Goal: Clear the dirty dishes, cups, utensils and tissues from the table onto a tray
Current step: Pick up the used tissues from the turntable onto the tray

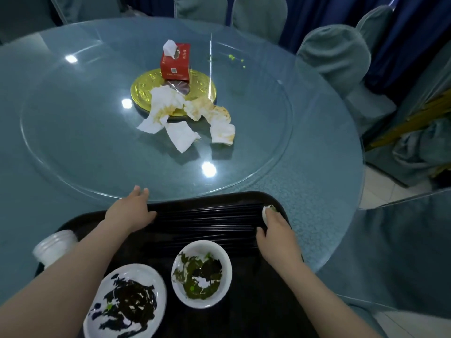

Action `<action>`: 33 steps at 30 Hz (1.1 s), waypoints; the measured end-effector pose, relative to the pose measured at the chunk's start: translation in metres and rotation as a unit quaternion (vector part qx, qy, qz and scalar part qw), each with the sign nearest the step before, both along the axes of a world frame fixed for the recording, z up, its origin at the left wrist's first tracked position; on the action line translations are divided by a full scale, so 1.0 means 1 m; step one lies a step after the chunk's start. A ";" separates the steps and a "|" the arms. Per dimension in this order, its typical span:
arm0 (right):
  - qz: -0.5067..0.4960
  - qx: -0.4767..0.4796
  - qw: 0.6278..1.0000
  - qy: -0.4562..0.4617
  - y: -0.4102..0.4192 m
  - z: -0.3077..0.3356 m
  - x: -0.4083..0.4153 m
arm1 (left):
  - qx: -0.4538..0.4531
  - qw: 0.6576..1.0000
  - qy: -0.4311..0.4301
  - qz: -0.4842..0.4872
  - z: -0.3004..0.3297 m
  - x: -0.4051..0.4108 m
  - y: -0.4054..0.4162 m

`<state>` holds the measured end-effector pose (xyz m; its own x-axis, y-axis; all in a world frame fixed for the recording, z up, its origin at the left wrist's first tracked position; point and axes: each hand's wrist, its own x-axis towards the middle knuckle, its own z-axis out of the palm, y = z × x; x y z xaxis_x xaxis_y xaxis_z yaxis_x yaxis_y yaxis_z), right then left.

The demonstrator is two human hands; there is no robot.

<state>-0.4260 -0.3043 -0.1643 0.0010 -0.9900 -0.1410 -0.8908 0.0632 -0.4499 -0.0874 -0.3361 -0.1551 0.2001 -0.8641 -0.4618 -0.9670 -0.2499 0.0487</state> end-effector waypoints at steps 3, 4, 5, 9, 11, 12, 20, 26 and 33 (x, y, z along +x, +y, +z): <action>0.028 0.020 0.999 0.024 -0.021 0.002 0.013 | -0.011 1.000 -0.002 -0.003 0.001 0.002 -0.003; 0.038 0.017 0.999 0.029 -0.029 0.003 0.019 | -0.017 1.000 -0.006 -0.004 0.003 0.002 -0.005; 0.048 0.009 0.998 0.031 -0.038 0.005 0.025 | -0.024 1.000 -0.008 -0.004 0.004 0.003 -0.007; 0.099 -0.012 0.995 0.024 -0.075 0.009 0.054 | -0.055 0.998 -0.003 0.039 0.011 0.007 -0.024; 0.128 -0.012 0.991 0.022 -0.100 0.009 0.071 | -0.068 0.995 0.000 0.076 0.012 0.009 -0.035; 0.141 -0.012 0.990 0.025 -0.114 0.009 0.080 | -0.082 0.993 0.008 0.086 0.011 0.011 -0.042; 0.167 -0.004 0.984 0.067 -0.217 0.000 0.119 | -0.160 0.974 0.150 0.055 -0.016 0.020 -0.087; 0.148 -0.085 0.975 0.145 -0.231 -0.008 0.132 | -0.088 0.990 0.066 0.083 -0.049 0.050 -0.091; 0.104 -0.022 0.984 0.141 -0.297 -0.010 0.152 | -0.091 0.994 0.039 0.050 -0.056 0.089 -0.092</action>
